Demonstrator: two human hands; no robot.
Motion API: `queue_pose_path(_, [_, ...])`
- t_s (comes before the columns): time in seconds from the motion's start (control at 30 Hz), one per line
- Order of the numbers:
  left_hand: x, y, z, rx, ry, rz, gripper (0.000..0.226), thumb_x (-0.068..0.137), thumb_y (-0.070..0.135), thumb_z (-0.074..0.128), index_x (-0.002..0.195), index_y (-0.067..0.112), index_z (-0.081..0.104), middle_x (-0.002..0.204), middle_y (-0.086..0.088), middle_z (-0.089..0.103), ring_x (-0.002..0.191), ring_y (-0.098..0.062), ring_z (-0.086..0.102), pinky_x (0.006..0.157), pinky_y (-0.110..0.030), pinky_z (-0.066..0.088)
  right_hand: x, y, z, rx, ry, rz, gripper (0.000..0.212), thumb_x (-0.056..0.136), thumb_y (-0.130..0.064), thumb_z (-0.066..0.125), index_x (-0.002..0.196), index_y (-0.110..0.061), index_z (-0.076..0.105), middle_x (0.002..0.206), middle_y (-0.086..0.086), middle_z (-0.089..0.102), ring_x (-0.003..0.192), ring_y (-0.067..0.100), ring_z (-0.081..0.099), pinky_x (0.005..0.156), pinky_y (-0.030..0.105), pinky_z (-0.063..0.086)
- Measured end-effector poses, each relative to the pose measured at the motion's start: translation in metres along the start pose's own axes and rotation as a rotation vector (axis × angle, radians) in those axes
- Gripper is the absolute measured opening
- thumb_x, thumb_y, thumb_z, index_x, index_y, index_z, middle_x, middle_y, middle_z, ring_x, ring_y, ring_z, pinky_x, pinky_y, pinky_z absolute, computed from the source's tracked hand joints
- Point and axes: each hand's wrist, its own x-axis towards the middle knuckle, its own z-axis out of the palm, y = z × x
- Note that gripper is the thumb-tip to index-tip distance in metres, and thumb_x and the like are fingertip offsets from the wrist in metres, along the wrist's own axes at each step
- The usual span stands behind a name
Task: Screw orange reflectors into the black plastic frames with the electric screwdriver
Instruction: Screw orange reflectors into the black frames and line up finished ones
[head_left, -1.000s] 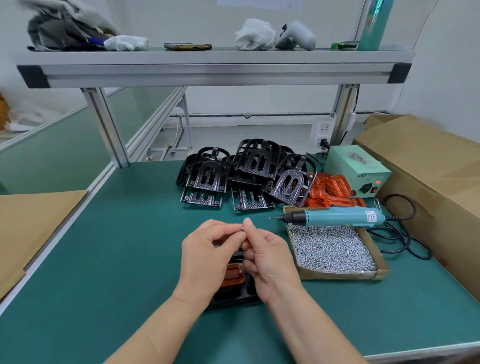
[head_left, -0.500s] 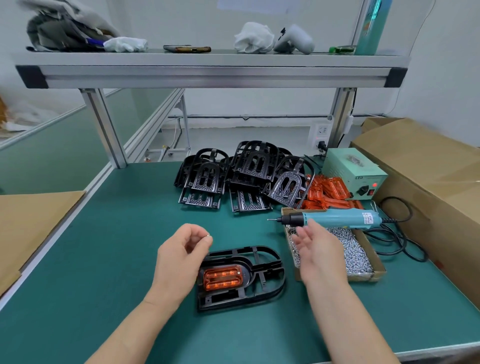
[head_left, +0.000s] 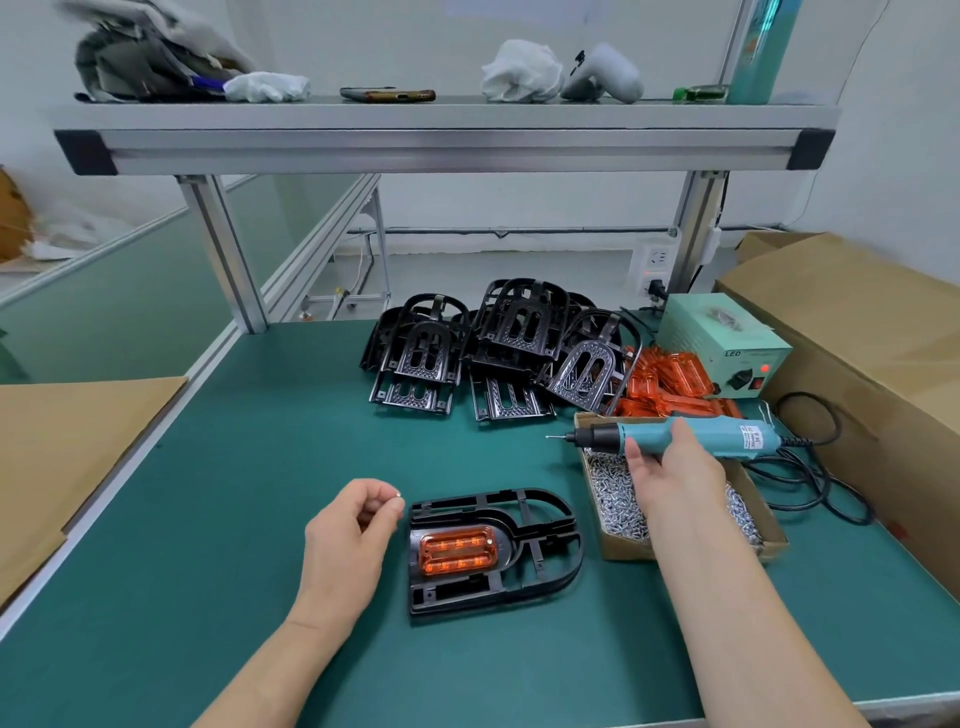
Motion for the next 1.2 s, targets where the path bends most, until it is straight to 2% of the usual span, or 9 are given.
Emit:
queue_pose_path(0.17, [-0.001, 0.0, -0.001, 0.017, -0.031, 0.041, 0.02, 0.091, 0.008, 0.068, 0.08, 0.024, 0.067, 0.077, 0.006, 0.069, 0.074, -0.011, 0.063, 0.071, -0.013, 0.048, 0.004, 0.009, -0.002, -0.074, -0.036, -0.081, 0.034, 0.094, -0.038, 0.069, 0.113, -0.015, 0.053, 0.099, -0.001, 0.056, 0.075, 0.01, 0.054, 0.052, 0.02, 0.046])
queue_pose_path(0.3, [-0.002, 0.003, -0.001, 0.03, -0.042, 0.09, 0.022, 0.091, 0.007, 0.068, 0.078, 0.025, 0.068, 0.079, 0.011, 0.069, 0.073, -0.006, 0.062, 0.07, -0.008, 0.045, -0.005, 0.012, 0.005, -0.046, -0.093, -0.195, 0.033, 0.09, -0.035, 0.069, 0.115, -0.017, 0.055, 0.092, -0.002, 0.055, 0.073, 0.009, 0.056, 0.067, 0.026, 0.05])
queue_pose_path(0.4, [-0.004, 0.005, -0.001, 0.018, -0.041, 0.107, 0.023, 0.089, 0.005, 0.07, 0.079, 0.026, 0.07, 0.083, 0.012, 0.071, 0.077, -0.004, 0.064, 0.071, -0.006, 0.044, -0.019, 0.01, 0.012, 0.017, -0.18, -0.174, 0.028, 0.088, -0.032, 0.073, 0.109, -0.02, 0.059, 0.083, -0.005, 0.052, 0.064, 0.007, 0.053, 0.06, 0.025, 0.049])
queue_pose_path(0.5, [-0.006, 0.006, -0.002, 0.013, -0.039, 0.124, 0.023, 0.088, 0.004, 0.072, 0.079, 0.026, 0.071, 0.083, 0.013, 0.07, 0.08, -0.006, 0.065, 0.072, -0.008, 0.045, -0.032, 0.012, 0.019, 0.089, -0.329, -0.153, 0.016, 0.09, -0.025, 0.073, 0.095, -0.015, 0.061, 0.075, -0.006, 0.058, 0.058, 0.004, 0.054, 0.053, 0.02, 0.051])
queue_pose_path(0.57, [-0.007, 0.007, -0.002, 0.025, -0.046, 0.145, 0.023, 0.087, 0.004, 0.073, 0.079, 0.026, 0.071, 0.082, 0.015, 0.07, 0.081, -0.008, 0.065, 0.072, -0.009, 0.046, -0.042, 0.02, 0.024, 0.081, -0.398, -0.148, 0.017, 0.089, -0.022, 0.073, 0.096, -0.012, 0.061, 0.073, -0.004, 0.058, 0.056, 0.005, 0.055, 0.053, 0.02, 0.05])
queue_pose_path(0.63, [-0.01, 0.008, -0.002, 0.035, -0.052, 0.161, 0.023, 0.087, 0.004, 0.073, 0.079, 0.026, 0.07, 0.082, 0.015, 0.069, 0.08, -0.01, 0.065, 0.071, -0.01, 0.046, -0.051, 0.032, 0.03, 0.046, -0.396, -0.153, 0.025, 0.087, -0.021, 0.076, 0.103, -0.014, 0.059, 0.069, -0.005, 0.056, 0.054, 0.006, 0.054, 0.052, 0.02, 0.049])
queue_pose_path(0.73, [-0.015, 0.009, -0.002, 0.044, -0.067, 0.168, 0.024, 0.087, 0.006, 0.074, 0.078, 0.028, 0.069, 0.082, 0.014, 0.068, 0.08, -0.012, 0.064, 0.071, -0.012, 0.047, -0.064, 0.051, 0.04, 0.01, -0.383, -0.202, 0.023, 0.088, -0.022, 0.076, 0.097, -0.018, 0.055, 0.055, -0.008, 0.054, 0.047, 0.006, 0.052, 0.048, 0.018, 0.047])
queue_pose_path(0.93, [-0.022, 0.012, -0.003, 0.037, -0.079, 0.188, 0.028, 0.082, 0.003, 0.076, 0.073, 0.028, 0.067, 0.076, 0.011, 0.066, 0.067, -0.009, 0.058, 0.063, -0.01, 0.043, -0.072, 0.076, 0.057, -0.006, -0.352, -0.226, 0.022, 0.088, -0.017, 0.074, 0.095, -0.015, 0.053, 0.051, -0.004, 0.054, 0.044, 0.011, 0.05, 0.049, 0.021, 0.045])
queue_pose_path(1.2, [-0.023, 0.016, -0.003, 0.025, -0.083, 0.187, 0.026, 0.079, -0.002, 0.076, 0.072, 0.022, 0.068, 0.074, 0.009, 0.064, 0.064, -0.009, 0.055, 0.062, -0.013, 0.043, -0.078, 0.096, 0.064, -0.081, -0.358, -0.339, 0.02, 0.086, -0.017, 0.074, 0.086, -0.016, 0.054, 0.054, -0.001, 0.055, 0.045, 0.013, 0.05, 0.051, 0.024, 0.046])
